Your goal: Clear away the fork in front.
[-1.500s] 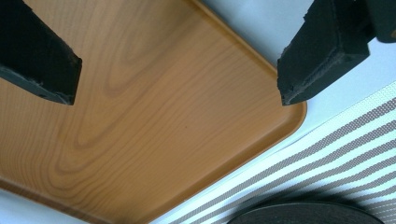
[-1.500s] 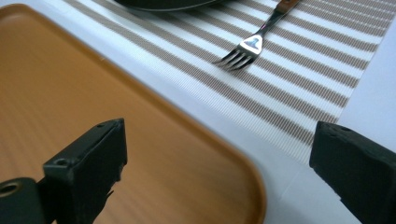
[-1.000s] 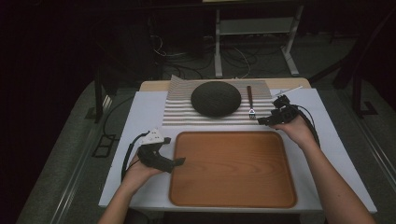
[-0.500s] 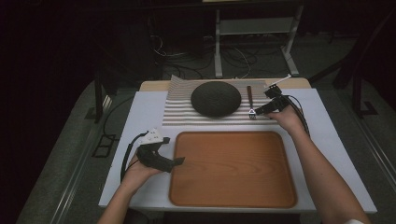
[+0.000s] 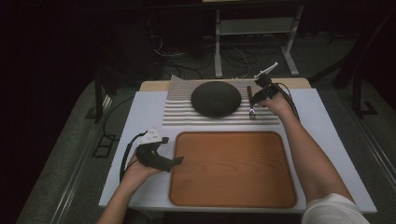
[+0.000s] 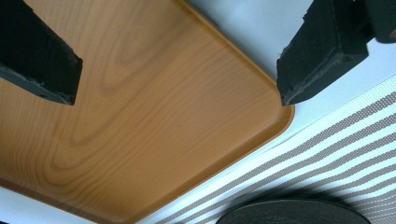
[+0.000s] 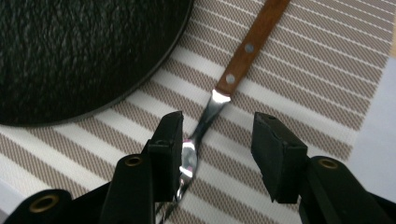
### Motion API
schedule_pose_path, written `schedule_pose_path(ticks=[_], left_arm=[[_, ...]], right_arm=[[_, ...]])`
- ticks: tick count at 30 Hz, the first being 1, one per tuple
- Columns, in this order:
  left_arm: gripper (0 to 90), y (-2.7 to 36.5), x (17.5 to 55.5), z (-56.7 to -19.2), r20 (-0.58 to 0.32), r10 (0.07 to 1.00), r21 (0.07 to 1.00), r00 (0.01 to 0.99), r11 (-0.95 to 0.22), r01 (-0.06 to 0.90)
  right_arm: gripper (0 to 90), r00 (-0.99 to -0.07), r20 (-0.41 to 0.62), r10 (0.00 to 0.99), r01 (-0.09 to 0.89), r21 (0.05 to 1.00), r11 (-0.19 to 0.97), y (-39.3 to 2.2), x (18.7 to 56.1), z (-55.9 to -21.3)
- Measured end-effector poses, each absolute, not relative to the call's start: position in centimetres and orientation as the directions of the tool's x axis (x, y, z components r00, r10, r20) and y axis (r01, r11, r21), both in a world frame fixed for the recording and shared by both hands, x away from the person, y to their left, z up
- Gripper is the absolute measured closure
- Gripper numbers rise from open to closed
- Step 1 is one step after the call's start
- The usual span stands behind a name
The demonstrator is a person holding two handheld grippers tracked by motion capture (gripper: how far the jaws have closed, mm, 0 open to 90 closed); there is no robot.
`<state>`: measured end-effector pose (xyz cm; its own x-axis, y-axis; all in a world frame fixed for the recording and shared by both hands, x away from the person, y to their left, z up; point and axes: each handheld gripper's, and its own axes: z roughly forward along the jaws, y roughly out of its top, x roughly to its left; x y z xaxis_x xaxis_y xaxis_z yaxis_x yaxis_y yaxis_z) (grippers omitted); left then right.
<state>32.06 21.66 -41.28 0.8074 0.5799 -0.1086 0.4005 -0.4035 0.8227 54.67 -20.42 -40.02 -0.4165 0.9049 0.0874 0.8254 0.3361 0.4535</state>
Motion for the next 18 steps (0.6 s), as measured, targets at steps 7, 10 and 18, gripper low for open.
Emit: schedule_pose_path(ticks=[7, 10, 18], left_arm=[[0.0, 21.6, 32.1, -41.3, -0.113, 0.579, 0.823, 0.808, -0.401, 0.403], [0.0, 21.7, 32.1, -41.4, -0.115, 0.579, 0.823, 0.807, -0.400, 0.404], [0.0, 21.6, 32.1, -41.4, -0.112, 0.577, 0.821, 0.809, -0.405, 0.402]], right_arm=[[57.7, -0.400, 0.102, 0.911, 0.850, 0.414, 0.327, -19.8, 56.8, -40.4], [58.7, -0.393, 0.096, 0.915, 0.857, 0.398, 0.327, -19.6, 57.5, -40.8], [60.8, -0.361, 0.100, 0.927, 0.880, 0.365, 0.304, -19.1, 58.9, -41.8]])
